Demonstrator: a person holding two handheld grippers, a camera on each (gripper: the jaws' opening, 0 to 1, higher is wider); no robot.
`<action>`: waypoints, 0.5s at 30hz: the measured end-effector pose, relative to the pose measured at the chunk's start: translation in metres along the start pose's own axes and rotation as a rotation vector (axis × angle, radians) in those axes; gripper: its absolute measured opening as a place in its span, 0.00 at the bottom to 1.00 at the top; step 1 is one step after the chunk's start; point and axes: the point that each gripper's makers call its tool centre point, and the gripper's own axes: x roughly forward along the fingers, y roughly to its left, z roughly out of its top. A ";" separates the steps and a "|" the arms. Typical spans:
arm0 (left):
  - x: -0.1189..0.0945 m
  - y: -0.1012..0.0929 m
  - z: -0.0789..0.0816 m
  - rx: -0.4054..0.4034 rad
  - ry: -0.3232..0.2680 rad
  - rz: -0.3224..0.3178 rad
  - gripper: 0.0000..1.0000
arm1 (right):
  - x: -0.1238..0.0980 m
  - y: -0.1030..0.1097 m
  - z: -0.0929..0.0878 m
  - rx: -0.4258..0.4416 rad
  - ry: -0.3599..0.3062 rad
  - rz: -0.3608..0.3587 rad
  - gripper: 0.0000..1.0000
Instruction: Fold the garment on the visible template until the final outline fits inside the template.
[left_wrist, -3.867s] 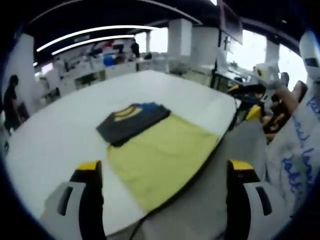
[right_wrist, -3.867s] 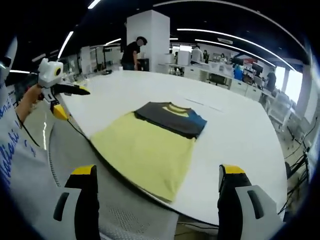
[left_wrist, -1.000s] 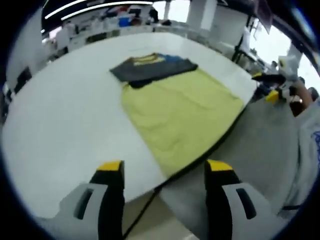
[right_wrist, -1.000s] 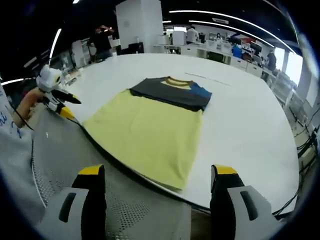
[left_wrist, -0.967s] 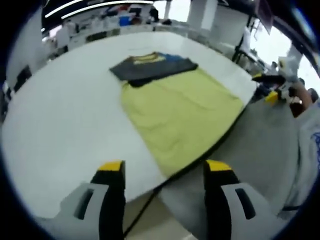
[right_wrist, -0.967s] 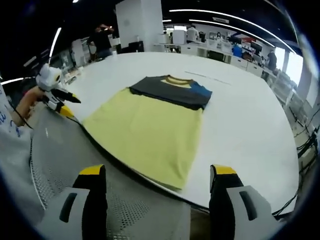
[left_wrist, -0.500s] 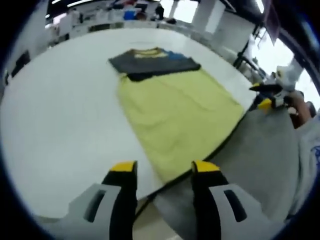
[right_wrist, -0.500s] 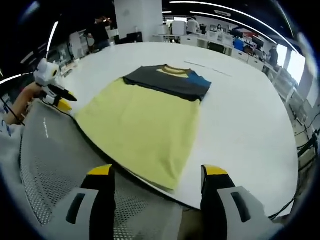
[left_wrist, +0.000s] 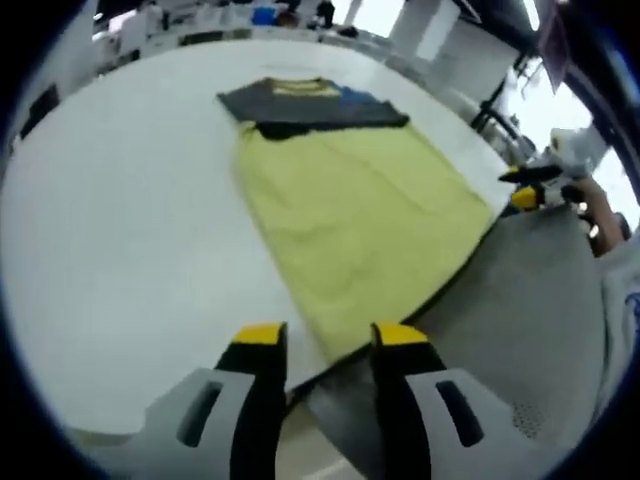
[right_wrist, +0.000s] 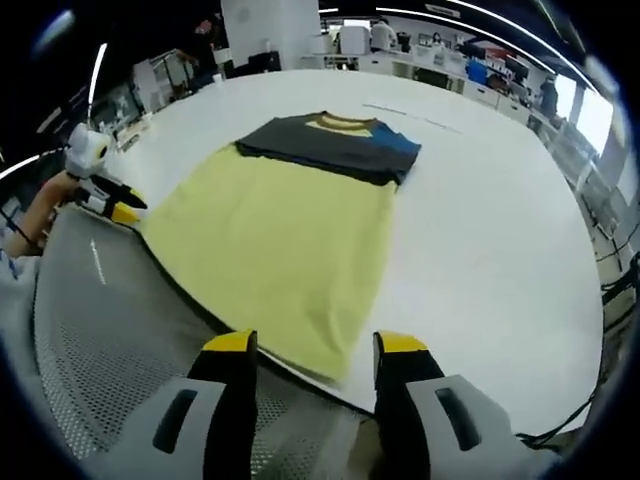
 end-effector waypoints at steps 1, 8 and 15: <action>0.000 0.000 0.000 -0.003 -0.001 0.000 0.30 | 0.001 0.000 0.000 0.002 0.002 0.000 0.45; 0.005 0.001 -0.003 -0.008 0.018 -0.003 0.28 | 0.004 -0.004 -0.007 -0.011 0.031 -0.018 0.46; 0.009 -0.002 -0.005 0.000 0.036 -0.021 0.28 | 0.005 -0.005 -0.008 -0.002 0.032 -0.009 0.44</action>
